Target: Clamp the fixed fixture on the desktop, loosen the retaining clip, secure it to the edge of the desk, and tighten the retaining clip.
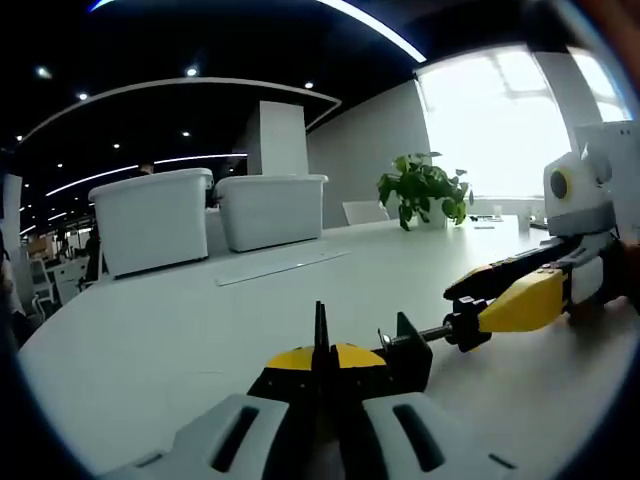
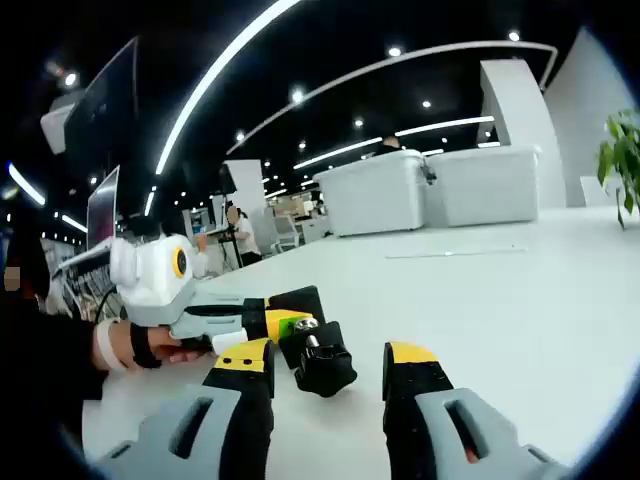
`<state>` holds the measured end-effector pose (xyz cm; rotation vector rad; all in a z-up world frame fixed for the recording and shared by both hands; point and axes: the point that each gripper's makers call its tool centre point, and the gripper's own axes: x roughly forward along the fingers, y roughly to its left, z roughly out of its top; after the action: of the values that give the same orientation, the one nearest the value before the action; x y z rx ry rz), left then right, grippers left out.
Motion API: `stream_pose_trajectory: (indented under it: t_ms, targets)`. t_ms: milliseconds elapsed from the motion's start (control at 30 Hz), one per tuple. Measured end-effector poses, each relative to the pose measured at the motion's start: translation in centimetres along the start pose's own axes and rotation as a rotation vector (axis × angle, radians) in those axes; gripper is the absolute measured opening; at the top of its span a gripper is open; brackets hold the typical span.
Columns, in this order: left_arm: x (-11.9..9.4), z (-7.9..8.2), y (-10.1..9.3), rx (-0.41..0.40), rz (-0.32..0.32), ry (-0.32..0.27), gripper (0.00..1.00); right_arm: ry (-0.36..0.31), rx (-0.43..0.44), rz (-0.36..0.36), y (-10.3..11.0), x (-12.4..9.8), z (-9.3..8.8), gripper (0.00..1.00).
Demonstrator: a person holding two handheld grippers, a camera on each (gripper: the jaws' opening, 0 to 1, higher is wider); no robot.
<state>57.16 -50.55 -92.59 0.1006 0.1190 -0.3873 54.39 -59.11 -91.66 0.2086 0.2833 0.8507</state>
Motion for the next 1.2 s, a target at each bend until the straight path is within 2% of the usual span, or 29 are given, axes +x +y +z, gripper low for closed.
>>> stream_pose_trajectory:
  t_ms: [67,133,200,233,267,367,400,500,567,600,633,767,800,833,967,1033,1133,1200]
  targets:
    - [0.0,0.0,0.1,0.000,0.000,0.000,0.05,0.018,0.098,0.007,-0.7,0.4,-0.3,0.35]
    - [0.2,0.0,0.1,0.000,-0.001,0.000,0.05,0.047,0.244,0.036,-0.9,0.6,-0.5,0.29]
    - [0.2,0.0,0.1,0.001,-0.002,0.000,0.05,0.074,0.332,0.052,-1.0,0.9,-0.9,0.26]
    - [0.2,0.0,0.1,0.001,-0.001,0.000,0.05,0.082,0.351,0.052,-1.2,1.1,-1.0,0.26]
    - [0.1,0.0,0.1,0.002,-0.002,0.000,0.05,0.087,0.358,0.060,-0.5,0.8,-1.6,0.25]
    - [0.1,0.0,0.1,0.002,-0.001,-0.001,0.05,0.085,0.365,0.058,-0.6,0.9,-1.5,0.25]
    - [0.0,0.0,0.0,0.002,-0.001,-0.001,0.05,0.082,0.376,0.058,0.2,0.6,-1.6,0.25]
    - [-0.1,-0.1,-0.1,0.001,-0.002,-0.001,0.05,0.080,0.349,0.056,0.8,0.3,-1.7,0.24]
    - [-0.1,-0.1,-0.1,0.001,-0.002,0.000,0.05,0.074,0.255,0.053,1.3,0.0,-1.6,0.23]
    - [-0.1,-0.1,-0.1,0.001,-0.002,0.000,0.05,0.067,0.171,0.055,1.6,-0.1,-1.5,0.23]
    - [0.0,-0.1,-0.1,0.001,-0.003,0.000,0.05,0.045,0.039,0.056,2.1,-0.3,-1.4,0.23]
    - [-0.1,-0.1,-0.2,0.002,-0.002,0.000,0.05,0.026,-0.150,0.051,3.4,-0.9,-1.6,0.23]
    - [-0.1,-0.1,-0.2,0.002,-0.002,0.000,0.05,0.023,-0.186,0.051,2.4,-0.7,-1.3,0.23]
    - [-0.2,-0.1,-0.3,0.003,-0.002,-0.001,0.05,0.016,-0.226,0.046,2.4,-0.8,-1.3,0.23]
    - [-0.2,-0.1,-0.4,0.003,-0.002,0.000,0.05,-0.034,-0.481,0.013,3.8,-1.3,-1.4,0.23]
    - [-0.3,-0.1,-0.4,0.003,-0.001,0.000,0.05,-0.038,-0.531,-0.001,4.3,-1.6,-1.5,0.23]
    - [-0.3,-0.2,-0.4,0.003,-0.001,0.000,0.05,-0.044,-0.646,-0.020,2.9,-0.9,-0.9,0.23]
    - [-0.4,-0.2,-0.5,0.003,-0.001,0.000,0.05,-0.062,-0.751,-0.029,3.1,-0.9,-0.9,0.23]
